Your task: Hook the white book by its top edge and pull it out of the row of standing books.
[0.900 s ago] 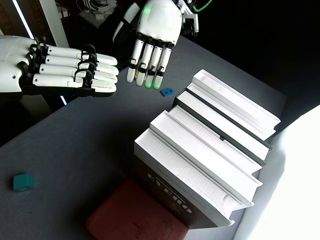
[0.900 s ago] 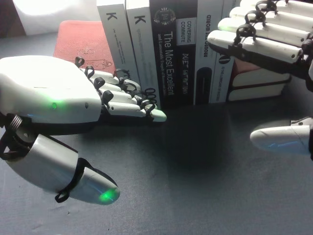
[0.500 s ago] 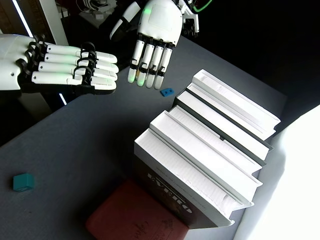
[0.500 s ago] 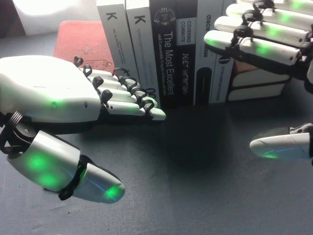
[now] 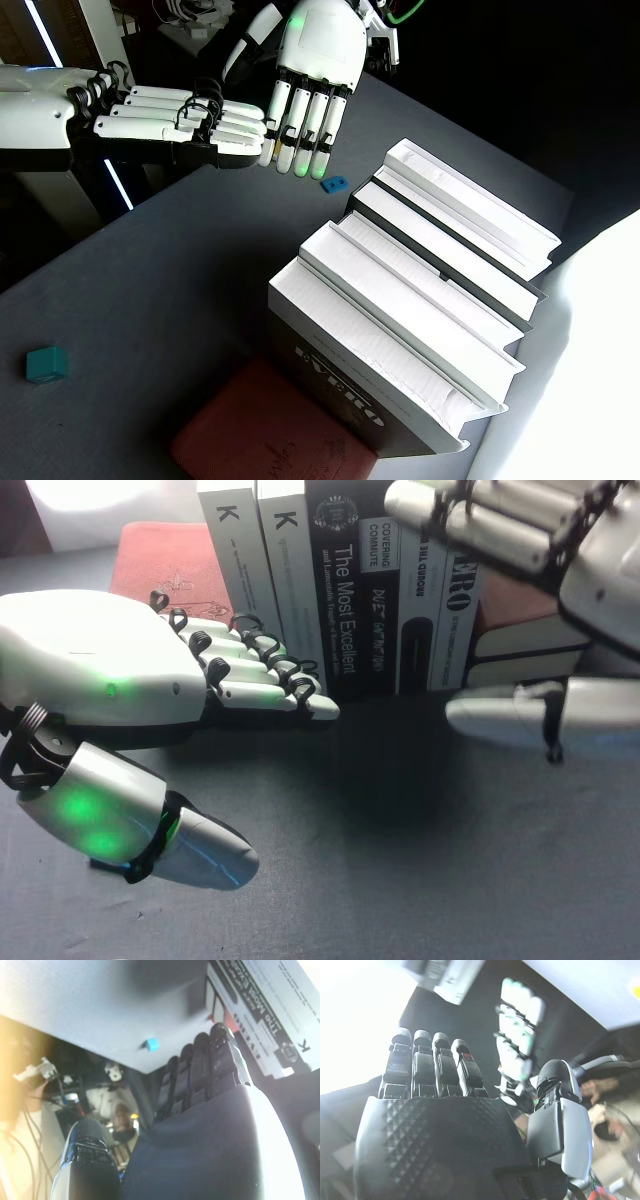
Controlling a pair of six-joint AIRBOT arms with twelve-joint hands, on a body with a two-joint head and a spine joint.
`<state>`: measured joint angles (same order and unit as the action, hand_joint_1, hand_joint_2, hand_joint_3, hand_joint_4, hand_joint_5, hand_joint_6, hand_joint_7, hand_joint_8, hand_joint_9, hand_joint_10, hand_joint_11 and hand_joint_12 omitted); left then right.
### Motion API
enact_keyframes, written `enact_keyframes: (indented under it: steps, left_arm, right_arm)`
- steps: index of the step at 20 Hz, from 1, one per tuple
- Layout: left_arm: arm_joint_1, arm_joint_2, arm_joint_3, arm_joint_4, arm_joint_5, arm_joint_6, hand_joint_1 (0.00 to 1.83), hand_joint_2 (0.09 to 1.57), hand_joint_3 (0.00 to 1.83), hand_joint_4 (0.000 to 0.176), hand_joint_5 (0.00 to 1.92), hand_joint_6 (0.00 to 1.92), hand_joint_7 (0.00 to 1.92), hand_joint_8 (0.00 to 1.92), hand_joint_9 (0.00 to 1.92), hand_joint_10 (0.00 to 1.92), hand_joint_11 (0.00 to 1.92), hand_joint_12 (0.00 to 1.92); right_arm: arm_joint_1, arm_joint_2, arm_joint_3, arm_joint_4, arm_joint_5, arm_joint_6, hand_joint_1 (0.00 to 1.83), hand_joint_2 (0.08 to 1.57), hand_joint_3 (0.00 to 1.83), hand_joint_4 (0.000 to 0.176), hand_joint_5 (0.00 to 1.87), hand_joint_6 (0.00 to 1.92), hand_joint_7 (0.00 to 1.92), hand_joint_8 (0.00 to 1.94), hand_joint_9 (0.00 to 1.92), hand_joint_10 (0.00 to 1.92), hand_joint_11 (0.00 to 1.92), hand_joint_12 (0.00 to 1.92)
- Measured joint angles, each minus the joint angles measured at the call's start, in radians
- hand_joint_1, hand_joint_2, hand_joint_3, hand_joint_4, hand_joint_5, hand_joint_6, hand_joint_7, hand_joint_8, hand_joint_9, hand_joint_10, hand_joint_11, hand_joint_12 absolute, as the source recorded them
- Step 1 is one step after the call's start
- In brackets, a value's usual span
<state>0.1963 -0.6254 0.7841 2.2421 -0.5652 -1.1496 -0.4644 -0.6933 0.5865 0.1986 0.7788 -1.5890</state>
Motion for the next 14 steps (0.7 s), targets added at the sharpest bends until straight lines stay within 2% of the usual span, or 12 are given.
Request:
enact_keyframes:
  steps: [4,7,14]
  left_arm:
    - [0.0,0.0,-0.01,0.002,0.008,-0.01,0.0,1.14,0.03,0.0,0.0,0.0,0.01,0.0,0.0,0.0,0.0,0.0]
    - [-0.002,0.0,-0.025,0.0,0.003,-0.019,0.0,1.14,0.03,0.0,0.0,0.0,0.0,0.0,0.0,0.0,0.0,0.0]
    - [-0.002,0.0,-0.049,0.0,-0.002,-0.027,0.0,1.15,0.02,0.0,0.0,0.0,0.01,0.01,0.0,0.0,0.0,0.0]
  right_arm:
    - [0.026,-0.045,0.011,0.113,0.028,-0.116,0.0,1.11,0.01,0.0,0.0,0.0,0.0,0.0,0.0,0.0,0.0,0.0]
    - [0.044,-0.09,0.056,0.222,0.04,-0.193,0.0,1.11,0.01,0.0,0.0,0.0,0.0,0.0,0.0,0.0,0.0,0.0]
    - [0.05,-0.153,0.105,0.273,0.089,-0.283,0.0,1.11,0.01,0.0,0.0,0.0,0.0,0.0,0.0,0.0,0.0,0.0]
